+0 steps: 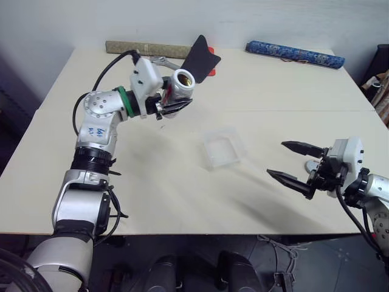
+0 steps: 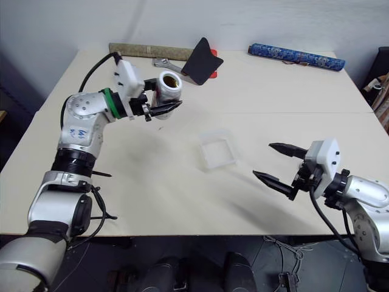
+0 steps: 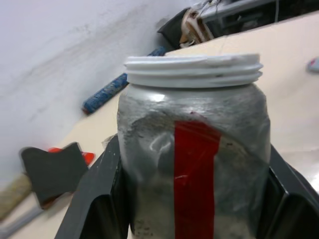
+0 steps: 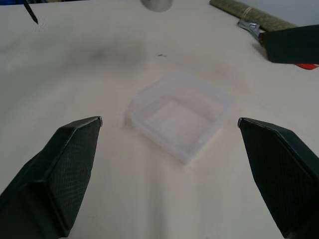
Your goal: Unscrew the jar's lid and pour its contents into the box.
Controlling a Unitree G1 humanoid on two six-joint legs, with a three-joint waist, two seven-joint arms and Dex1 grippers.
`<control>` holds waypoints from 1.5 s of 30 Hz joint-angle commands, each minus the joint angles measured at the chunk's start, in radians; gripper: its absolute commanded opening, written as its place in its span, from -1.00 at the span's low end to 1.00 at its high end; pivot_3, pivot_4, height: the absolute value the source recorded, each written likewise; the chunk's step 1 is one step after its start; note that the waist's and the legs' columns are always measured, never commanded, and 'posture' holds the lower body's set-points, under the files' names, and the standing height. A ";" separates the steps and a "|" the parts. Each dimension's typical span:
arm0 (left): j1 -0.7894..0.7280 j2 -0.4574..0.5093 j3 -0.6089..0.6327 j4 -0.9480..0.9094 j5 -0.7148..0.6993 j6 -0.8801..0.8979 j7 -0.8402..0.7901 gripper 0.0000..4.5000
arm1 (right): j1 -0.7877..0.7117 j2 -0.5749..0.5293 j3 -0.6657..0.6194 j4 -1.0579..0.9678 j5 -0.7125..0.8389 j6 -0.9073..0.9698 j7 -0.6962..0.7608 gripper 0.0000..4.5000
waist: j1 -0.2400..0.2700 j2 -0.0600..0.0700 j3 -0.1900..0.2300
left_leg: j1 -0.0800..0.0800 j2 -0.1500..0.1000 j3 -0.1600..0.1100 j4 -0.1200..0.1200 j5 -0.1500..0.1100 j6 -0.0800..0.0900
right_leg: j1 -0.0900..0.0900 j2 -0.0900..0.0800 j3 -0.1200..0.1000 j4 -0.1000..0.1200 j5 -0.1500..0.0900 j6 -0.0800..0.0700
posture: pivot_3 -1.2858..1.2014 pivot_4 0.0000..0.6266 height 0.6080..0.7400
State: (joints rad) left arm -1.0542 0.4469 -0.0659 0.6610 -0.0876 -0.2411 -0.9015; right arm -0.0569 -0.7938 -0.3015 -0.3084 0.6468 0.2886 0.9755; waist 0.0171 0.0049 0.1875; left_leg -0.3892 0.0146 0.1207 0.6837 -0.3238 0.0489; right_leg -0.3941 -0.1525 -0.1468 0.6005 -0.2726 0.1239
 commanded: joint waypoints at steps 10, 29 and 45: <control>-0.146 0.018 -0.290 0.127 0.725 -0.510 0.790 0.06 | 0.125 0.049 -0.073 -0.082 0.001 0.008 -0.080 0.99 | 0.018 -0.002 0.001 | -0.002 -0.001 0.000 0.000 -0.002 0.003 | 0.000 0.000 -0.001 -0.005 0.001 0.002 | 0.03 -0.52 1.00; -0.364 -0.022 -0.906 0.299 1.609 -0.148 1.920 0.06 | 0.181 0.107 -0.076 -0.129 0.006 0.019 -0.157 0.99 | 0.019 -0.003 0.002 | -0.007 0.000 0.000 0.000 -0.003 0.006 | -0.003 0.000 0.000 -0.007 0.002 0.003 | 0.03 -0.52 1.00; -0.373 -0.017 -0.899 0.323 1.479 -0.259 1.884 0.06 | 0.174 0.139 -0.058 -0.131 0.000 0.020 -0.179 0.99 | 0.010 -0.004 0.002 | -0.007 0.000 0.000 0.000 -0.003 0.005 | -0.004 -0.001 -0.001 -0.006 0.002 0.003 | 0.03 -0.52 1.00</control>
State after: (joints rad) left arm -1.4086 0.4177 -1.0233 1.0120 1.4816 -0.4181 1.0128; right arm 0.1225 -0.6605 -0.3534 -0.4053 0.6370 0.3127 0.8010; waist 0.0275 0.0009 0.1898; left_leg -0.3964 0.0145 0.1209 0.6841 -0.3266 0.0542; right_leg -0.3976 -0.1533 -0.1475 0.5950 -0.2711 0.1269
